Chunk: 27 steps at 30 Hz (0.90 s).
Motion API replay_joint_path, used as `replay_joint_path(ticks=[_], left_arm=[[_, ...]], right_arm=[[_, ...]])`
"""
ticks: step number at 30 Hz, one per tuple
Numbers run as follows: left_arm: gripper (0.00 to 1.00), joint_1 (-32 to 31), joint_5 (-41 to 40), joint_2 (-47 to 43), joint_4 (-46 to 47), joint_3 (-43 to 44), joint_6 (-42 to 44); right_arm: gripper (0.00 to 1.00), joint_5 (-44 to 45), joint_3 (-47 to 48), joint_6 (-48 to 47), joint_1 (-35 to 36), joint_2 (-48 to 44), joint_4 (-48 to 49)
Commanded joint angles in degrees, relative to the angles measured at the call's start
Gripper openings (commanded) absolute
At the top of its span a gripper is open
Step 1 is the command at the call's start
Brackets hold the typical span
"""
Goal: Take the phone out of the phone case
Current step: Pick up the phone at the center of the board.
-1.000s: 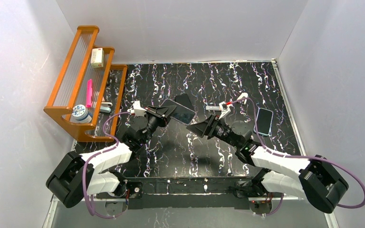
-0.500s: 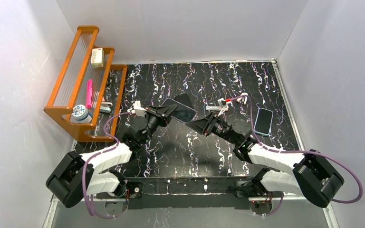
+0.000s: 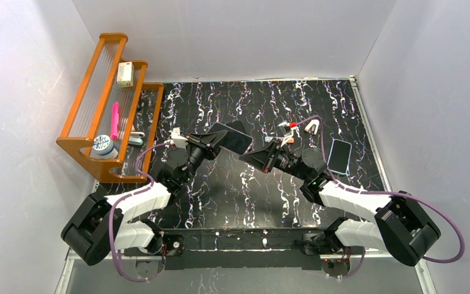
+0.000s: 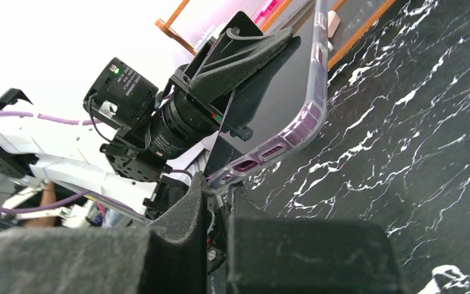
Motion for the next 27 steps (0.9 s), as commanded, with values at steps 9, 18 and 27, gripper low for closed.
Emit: replay_joint_path(ticks=[9, 18, 27], left_arm=[[0.00, -0.7, 13.0, 2.3, -0.6, 5.5, 2.7], [0.00, 3.4, 22.5, 4.5, -1.3, 9.6, 7.0], [0.00, 15.7, 35.7, 3.4, -14.8, 15.6, 22.1]], right_arm=[[0.01, -8.8, 11.6, -29.3, -0.2, 2.2, -12.1], [0.01, -4.4, 15.3, -35.8, -0.3, 3.2, -20.9], [0.49, 0.9, 12.8, -33.3, -0.8, -1.5, -28.2]])
